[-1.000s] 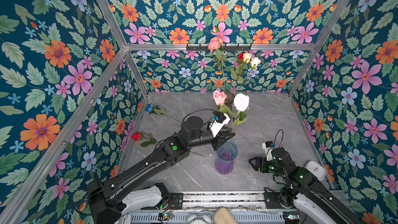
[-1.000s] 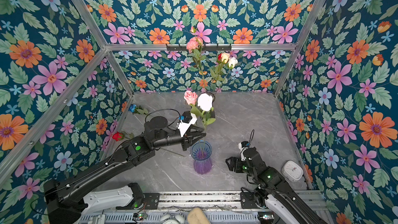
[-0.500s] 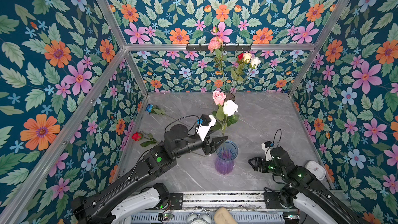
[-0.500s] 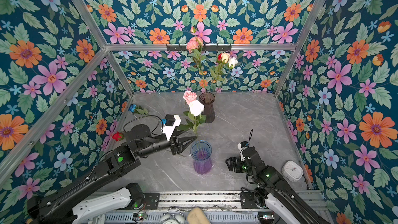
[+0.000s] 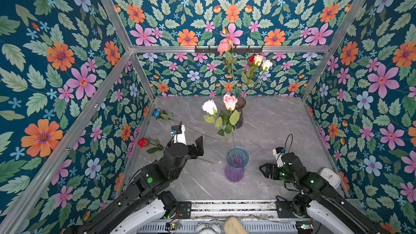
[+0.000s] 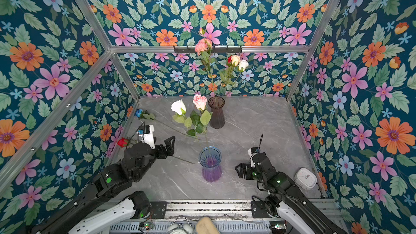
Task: Arrange flowers in a vase
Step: Place the flower in the vase, then pick up the flower from the middle-left of the table.
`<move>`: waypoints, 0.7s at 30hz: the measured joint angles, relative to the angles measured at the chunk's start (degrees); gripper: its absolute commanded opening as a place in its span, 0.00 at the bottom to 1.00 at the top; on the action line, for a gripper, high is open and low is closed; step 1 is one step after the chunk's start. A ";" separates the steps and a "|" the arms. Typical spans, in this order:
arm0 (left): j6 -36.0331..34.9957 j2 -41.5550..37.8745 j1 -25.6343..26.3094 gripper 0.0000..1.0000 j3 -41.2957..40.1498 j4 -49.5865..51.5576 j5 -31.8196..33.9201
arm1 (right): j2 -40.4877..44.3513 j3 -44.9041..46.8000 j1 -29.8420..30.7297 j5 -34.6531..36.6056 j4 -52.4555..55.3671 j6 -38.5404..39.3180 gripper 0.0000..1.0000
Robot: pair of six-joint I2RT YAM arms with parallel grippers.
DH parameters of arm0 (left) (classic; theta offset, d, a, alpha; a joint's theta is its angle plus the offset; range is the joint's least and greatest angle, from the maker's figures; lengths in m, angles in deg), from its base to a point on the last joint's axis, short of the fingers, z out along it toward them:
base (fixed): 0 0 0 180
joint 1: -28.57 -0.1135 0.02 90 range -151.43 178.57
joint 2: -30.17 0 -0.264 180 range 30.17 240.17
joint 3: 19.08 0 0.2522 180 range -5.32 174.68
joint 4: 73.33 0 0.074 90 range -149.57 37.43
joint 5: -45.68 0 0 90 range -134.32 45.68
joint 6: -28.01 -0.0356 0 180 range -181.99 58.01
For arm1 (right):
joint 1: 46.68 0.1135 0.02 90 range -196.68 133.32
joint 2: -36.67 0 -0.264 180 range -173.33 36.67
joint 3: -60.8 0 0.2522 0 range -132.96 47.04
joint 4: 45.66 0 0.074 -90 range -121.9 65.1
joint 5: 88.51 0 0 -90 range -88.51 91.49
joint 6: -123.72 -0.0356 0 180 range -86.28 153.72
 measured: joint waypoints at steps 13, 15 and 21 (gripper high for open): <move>4.37 20.02 -46.25 0.86 -5.97 -3.48 -27.12 | 7.39 1.09 0.00 -0.63 1.25 0.04 0.84; 6.67 24.44 -52.43 0.84 -5.75 -3.80 -29.99 | 7.80 1.14 0.00 -0.90 1.25 0.04 0.84; 11.65 40.09 -59.01 0.68 3.26 1.73 -31.67 | 8.11 1.36 0.00 -1.51 1.27 0.24 0.84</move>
